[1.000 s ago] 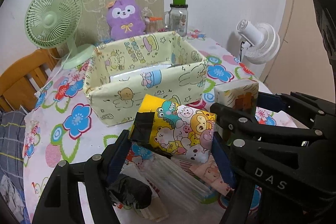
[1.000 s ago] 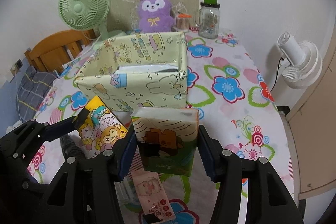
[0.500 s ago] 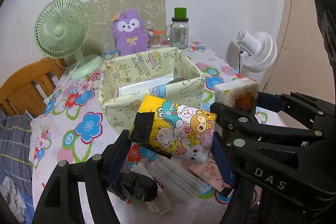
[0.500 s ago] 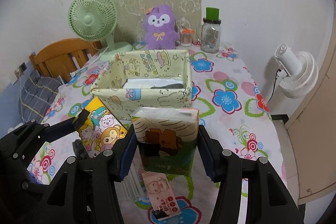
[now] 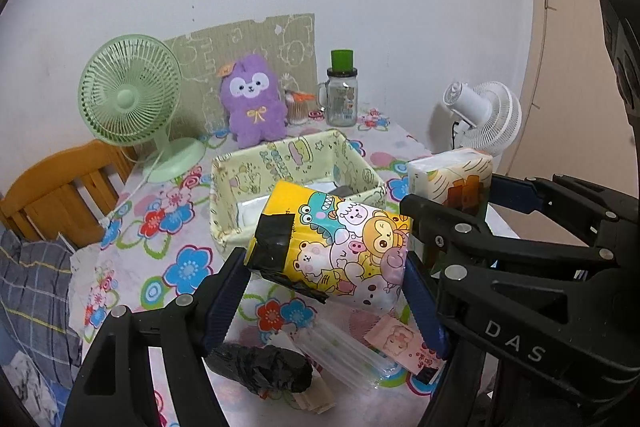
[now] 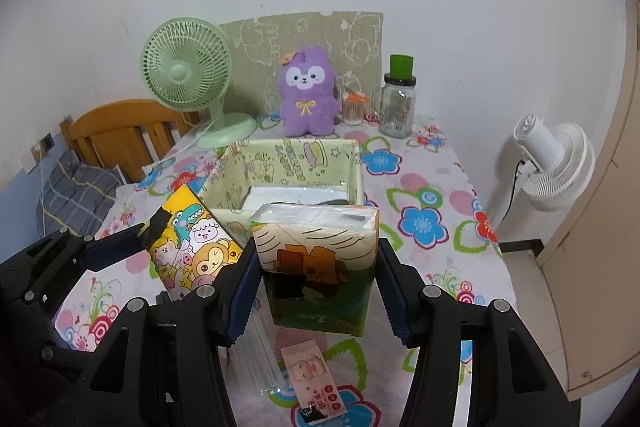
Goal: Organize soft objects
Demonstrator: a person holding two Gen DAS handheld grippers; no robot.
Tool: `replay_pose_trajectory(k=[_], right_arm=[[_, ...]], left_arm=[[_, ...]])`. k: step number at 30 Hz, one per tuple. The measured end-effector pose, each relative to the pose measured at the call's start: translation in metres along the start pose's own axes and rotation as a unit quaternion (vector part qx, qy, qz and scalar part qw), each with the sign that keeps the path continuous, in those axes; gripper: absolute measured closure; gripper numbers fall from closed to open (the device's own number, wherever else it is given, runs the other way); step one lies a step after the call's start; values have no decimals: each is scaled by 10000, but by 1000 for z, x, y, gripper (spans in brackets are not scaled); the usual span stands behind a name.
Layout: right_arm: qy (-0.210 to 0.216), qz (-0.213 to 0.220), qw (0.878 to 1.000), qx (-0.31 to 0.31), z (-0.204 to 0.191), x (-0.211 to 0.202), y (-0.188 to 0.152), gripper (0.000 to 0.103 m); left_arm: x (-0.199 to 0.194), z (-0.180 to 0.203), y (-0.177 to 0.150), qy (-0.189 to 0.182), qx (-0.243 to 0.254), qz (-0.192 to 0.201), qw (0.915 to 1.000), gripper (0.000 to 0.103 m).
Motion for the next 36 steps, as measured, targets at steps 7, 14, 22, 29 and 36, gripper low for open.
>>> replay_pose_trajectory(k=[7,14,22,29,36], right_arm=[[40,163,9999,-32,-3,-7,12,44],[56,285,9996,-69,-4,-9,23,44],[54,357,9993,-87,-4,-3,36,44],[25,346,9994,-78,-2,6,46,44],[23,285,9996,-44,2,21,54,44]], left_arm=[[-7,-4,10,41,-32,128,9999,26],[-8,-8,20,63,-65,218,9997,26],[-2,-13,32,48,-95,242,9997,26],[10,-18,42,9,-120,219,9997,26],[26,-22,49,-15,-170,145,9997,26]])
Point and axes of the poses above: each gripper's, at about its wrist camera, not at the fingertips, and x roughly the way its jaws point, z to its right, y to its top, the point moved 9 cm from there along x, roughly the way its jaws point, and after that the axes turned 8 degrees about -x, right-handed, at the moved point
